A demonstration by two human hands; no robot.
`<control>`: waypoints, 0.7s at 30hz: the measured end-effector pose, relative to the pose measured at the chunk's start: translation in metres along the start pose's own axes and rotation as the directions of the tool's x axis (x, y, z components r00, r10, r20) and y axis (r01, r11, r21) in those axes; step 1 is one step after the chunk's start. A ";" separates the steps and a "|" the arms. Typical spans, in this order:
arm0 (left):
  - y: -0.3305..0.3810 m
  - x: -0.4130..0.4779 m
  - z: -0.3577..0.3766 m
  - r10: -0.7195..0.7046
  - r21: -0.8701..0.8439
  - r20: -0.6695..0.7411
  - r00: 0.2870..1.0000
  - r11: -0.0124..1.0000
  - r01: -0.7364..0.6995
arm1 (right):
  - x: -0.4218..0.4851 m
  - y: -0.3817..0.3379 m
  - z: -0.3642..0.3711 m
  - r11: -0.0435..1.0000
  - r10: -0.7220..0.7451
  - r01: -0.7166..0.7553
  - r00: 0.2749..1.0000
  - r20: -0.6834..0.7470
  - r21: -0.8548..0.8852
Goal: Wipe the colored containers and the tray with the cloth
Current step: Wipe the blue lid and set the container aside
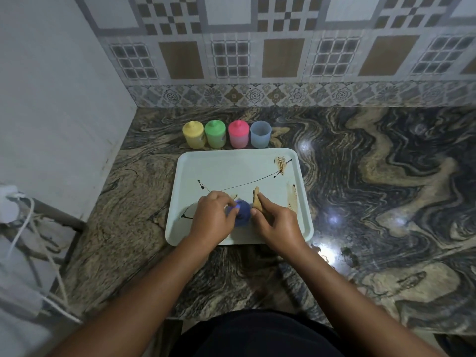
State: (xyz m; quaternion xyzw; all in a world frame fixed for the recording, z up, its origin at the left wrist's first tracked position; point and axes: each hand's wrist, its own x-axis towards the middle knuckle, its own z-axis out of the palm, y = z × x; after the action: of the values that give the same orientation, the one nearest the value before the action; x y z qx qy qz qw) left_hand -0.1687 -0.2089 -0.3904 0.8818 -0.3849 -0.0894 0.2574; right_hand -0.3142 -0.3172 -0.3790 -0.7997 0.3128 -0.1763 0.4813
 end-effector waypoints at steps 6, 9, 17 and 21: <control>0.039 0.006 -0.044 -0.306 -0.591 0.117 0.945 0.743 0.314 | -0.004 -0.025 -0.007 0.976 -0.040 0.046 0.999 -0.033 0.212; 0.053 0.003 -0.063 -0.345 -0.780 0.171 0.923 0.525 0.341 | -0.001 -0.039 -0.016 0.942 -0.031 0.052 0.997 -0.069 0.332; 0.070 -0.006 -0.081 -0.061 -0.834 0.531 0.845 -0.213 0.509 | 0.004 -0.061 -0.033 0.870 -0.092 0.123 0.992 -0.088 0.478; 0.078 -0.006 -0.080 -0.086 -0.873 0.457 0.885 -0.232 0.429 | -0.002 -0.066 -0.031 0.894 -0.169 0.188 0.982 -0.082 0.407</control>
State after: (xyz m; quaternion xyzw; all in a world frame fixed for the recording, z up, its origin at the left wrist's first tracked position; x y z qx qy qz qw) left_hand -0.1940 -0.2182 -0.2818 0.4137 -0.0099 -0.4998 0.7609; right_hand -0.3123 -0.3139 -0.3065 -0.7010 0.2042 -0.2996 0.6141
